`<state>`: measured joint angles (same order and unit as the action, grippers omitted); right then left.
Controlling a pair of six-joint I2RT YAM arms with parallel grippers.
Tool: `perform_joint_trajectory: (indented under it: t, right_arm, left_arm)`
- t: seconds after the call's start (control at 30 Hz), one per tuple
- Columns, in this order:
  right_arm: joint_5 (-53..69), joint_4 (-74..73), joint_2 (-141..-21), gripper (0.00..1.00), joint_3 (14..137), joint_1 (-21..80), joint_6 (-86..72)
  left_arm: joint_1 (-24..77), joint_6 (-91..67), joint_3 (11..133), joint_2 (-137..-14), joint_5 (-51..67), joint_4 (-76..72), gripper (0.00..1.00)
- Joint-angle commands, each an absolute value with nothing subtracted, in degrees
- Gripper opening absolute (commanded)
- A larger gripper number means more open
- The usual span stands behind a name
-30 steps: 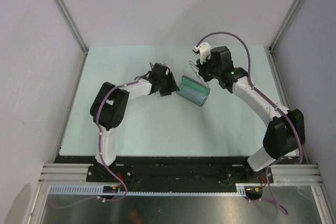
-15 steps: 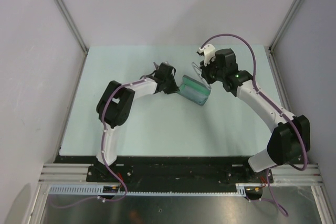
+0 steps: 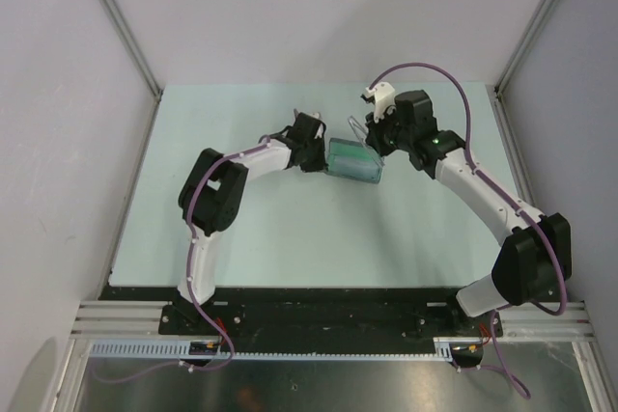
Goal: Organize the sunglasses
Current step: Move the opened sunglasses case to the center of the board, then place the sunglasses in the sunglasses case.
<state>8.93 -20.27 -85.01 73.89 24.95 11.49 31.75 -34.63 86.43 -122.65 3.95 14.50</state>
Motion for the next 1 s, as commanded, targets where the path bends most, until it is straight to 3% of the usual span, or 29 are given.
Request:
perform_joint_trajectory:
  t: [0.0,0.33,0.6,0.97]
  right_arm:
    - [10.9,-19.8,-82.7,0.01,73.8,25.5,9.0]
    - [16.5,-26.0,-80.2,0.02,73.7,26.8,5.8]
    - [24.1,-28.2,-79.7,0.03,70.1,35.1,4.9]
    - [25.1,-23.9,-90.3,0.02,68.6,36.1,2.3]
  left_arm:
    - [30.5,-21.7,88.0,-122.4,11.1,17.0,0.0]
    - [25.8,-7.0,80.1,-118.9,26.9,17.1,0.0]
    - [25.4,1.7,73.0,-113.9,26.5,17.6,0.0]
    - [25.2,0.4,70.3,-110.8,24.2,17.6,0.0]
